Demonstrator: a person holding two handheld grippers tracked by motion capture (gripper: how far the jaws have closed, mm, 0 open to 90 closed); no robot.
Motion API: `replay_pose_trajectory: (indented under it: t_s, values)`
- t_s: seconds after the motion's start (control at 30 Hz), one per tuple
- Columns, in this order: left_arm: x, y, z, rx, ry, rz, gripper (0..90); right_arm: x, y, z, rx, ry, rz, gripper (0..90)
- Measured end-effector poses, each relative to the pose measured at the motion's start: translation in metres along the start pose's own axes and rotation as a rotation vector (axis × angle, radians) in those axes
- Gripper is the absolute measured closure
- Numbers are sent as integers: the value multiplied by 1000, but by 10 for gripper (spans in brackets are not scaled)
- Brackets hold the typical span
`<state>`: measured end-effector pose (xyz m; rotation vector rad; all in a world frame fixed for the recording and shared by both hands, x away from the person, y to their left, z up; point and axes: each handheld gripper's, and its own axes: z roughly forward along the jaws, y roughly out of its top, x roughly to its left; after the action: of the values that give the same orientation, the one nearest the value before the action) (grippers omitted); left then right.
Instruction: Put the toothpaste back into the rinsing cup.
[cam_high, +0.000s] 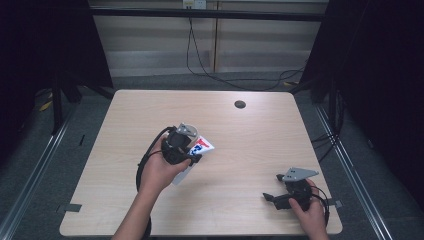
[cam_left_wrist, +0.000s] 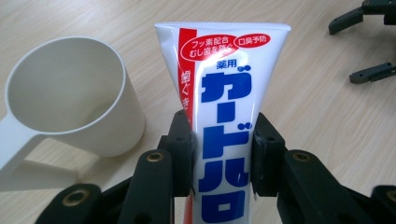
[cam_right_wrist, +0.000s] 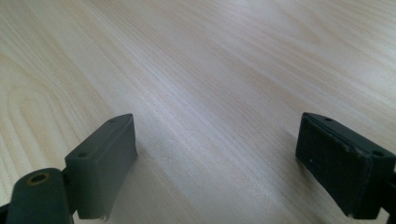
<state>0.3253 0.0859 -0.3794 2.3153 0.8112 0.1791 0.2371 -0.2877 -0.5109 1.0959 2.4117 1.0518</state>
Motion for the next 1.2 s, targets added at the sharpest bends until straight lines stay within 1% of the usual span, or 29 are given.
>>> replay_pose_trajectory:
  t_s: [0.1,0.17,0.3,0.4,0.43,0.47,0.57,0.63,0.73,0.77,0.87,0.93,1.07,1.1,1.13,1.2]
  values:
    - [2,2,-3,-15,6,-11,668,0,0,0,0,0,0,118]
    - [4,2,-5,-27,12,-9,668,0,0,0,0,0,0,118]
    - [6,4,-9,-51,14,-24,668,0,0,0,0,0,0,118]
    - [7,7,-11,-69,29,-24,669,0,0,0,0,0,0,118]
    - [7,8,-12,-80,31,-33,669,0,0,0,0,0,0,118]
    - [8,9,-13,-85,38,-32,669,0,0,0,0,0,0,117]
    - [10,12,-15,-103,38,-38,669,0,0,0,0,0,0,118]
    - [11,14,-15,-115,48,-42,669,0,0,0,0,0,0,118]
    - [12,17,-16,-123,52,-43,669,0,0,0,0,0,0,118]
    - [12,17,-16,-133,48,-52,669,0,0,0,0,0,0,118]
    - [14,22,-16,-135,57,-48,669,0,0,0,0,0,-1,118]
    - [15,23,-15,-146,55,-59,669,0,0,0,0,0,-1,118]
    - [16,25,-15,-152,67,-54,669,0,0,0,0,0,-1,118]
    - [15,27,-15,-165,72,-55,669,0,0,0,0,0,0,117]
    - [15,27,-15,-165,72,-55,669,0,0,0,0,0,0,117]
    - [16,29,-15,-188,75,-65,669,0,0,0,0,0,-1,118]
